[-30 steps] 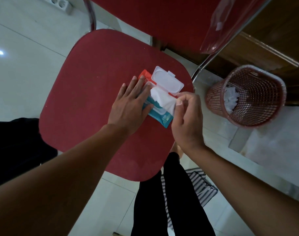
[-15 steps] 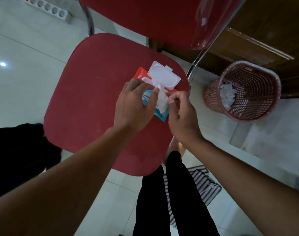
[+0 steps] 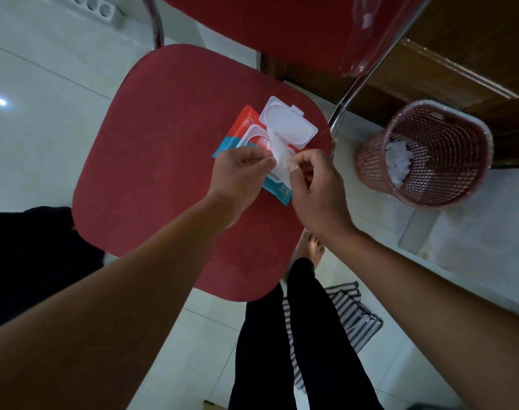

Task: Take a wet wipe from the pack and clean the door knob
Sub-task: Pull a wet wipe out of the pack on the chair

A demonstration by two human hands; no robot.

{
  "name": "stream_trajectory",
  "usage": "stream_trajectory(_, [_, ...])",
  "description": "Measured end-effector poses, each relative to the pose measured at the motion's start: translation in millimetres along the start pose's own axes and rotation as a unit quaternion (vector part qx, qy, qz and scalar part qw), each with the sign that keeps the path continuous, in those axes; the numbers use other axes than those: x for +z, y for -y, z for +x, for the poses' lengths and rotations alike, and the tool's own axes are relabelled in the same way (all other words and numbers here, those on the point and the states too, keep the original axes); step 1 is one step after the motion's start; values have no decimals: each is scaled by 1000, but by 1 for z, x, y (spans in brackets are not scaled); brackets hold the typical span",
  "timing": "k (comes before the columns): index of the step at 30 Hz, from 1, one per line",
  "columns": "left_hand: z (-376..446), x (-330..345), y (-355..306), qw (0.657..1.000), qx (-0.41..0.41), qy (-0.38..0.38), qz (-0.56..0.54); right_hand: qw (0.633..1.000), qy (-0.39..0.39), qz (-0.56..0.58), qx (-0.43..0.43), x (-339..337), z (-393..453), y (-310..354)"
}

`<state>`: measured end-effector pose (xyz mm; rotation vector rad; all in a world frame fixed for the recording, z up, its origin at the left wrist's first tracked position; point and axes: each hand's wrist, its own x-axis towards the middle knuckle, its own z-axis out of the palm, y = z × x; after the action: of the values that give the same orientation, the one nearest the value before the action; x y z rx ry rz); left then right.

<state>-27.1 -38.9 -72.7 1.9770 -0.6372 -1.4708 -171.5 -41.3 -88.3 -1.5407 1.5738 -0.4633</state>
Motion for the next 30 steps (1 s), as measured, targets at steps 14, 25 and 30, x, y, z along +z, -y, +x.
stream_trajectory(14, [-1,-1,-1,995,-43,-47,-74,997,-75,5,-15,-3,3,5])
stream_trajectory(25, [-3,-5,-2,999,-34,12,-22,999,-4,-32,-30,0,-2,-2])
stream_trajectory(30, [-4,-6,-3,997,-45,17,-52,999,-33,14,7,1,-1,7])
